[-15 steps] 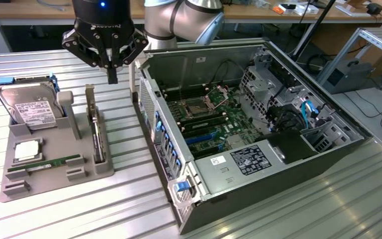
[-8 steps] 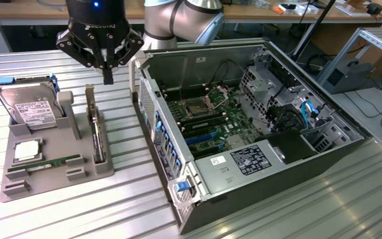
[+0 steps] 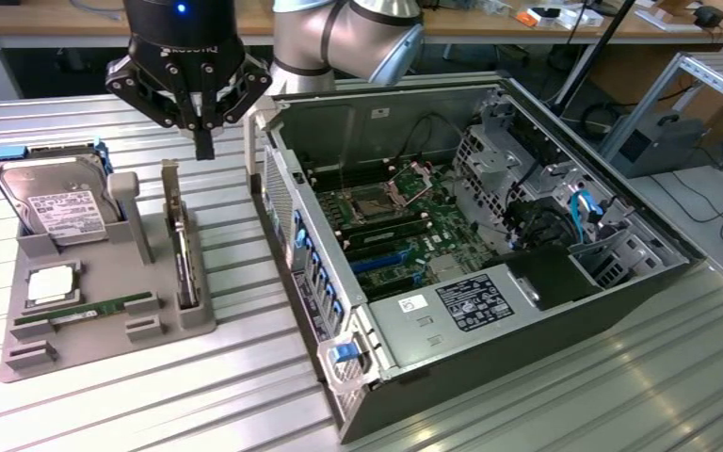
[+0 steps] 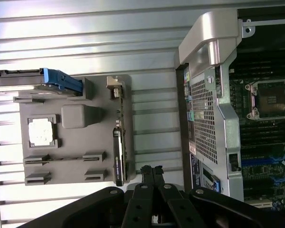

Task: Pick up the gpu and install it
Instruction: 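Reach for the gpu, then pick up the gpu and move the gpu toward the slot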

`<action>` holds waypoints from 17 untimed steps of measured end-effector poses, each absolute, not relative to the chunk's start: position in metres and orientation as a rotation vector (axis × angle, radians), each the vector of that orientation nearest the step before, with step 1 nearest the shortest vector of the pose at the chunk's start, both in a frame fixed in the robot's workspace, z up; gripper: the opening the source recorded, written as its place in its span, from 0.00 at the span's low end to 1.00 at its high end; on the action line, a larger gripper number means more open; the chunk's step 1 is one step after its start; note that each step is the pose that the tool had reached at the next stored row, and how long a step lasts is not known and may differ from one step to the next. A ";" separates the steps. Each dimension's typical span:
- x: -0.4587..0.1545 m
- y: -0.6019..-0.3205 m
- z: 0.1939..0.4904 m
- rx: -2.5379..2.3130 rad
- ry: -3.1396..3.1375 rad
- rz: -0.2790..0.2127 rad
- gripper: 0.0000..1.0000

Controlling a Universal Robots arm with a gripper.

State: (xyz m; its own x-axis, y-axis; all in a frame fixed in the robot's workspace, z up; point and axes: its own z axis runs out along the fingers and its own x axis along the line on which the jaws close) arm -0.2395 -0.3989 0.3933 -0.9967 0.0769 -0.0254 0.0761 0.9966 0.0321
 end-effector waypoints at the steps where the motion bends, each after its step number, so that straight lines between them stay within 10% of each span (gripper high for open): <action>1: -0.240 -0.399 0.393 0.119 3.112 0.048 0.11; 7: -0.240 -0.399 0.393 0.119 3.112 0.048 0.11; 12: -0.240 -0.399 0.393 0.119 3.112 0.048 0.42; 17: -0.240 -0.399 0.393 0.119 3.112 0.048 0.42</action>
State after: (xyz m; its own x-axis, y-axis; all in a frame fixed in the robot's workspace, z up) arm -0.2395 -0.3989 0.3933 -0.9967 0.0769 -0.0254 0.0761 0.9966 0.0321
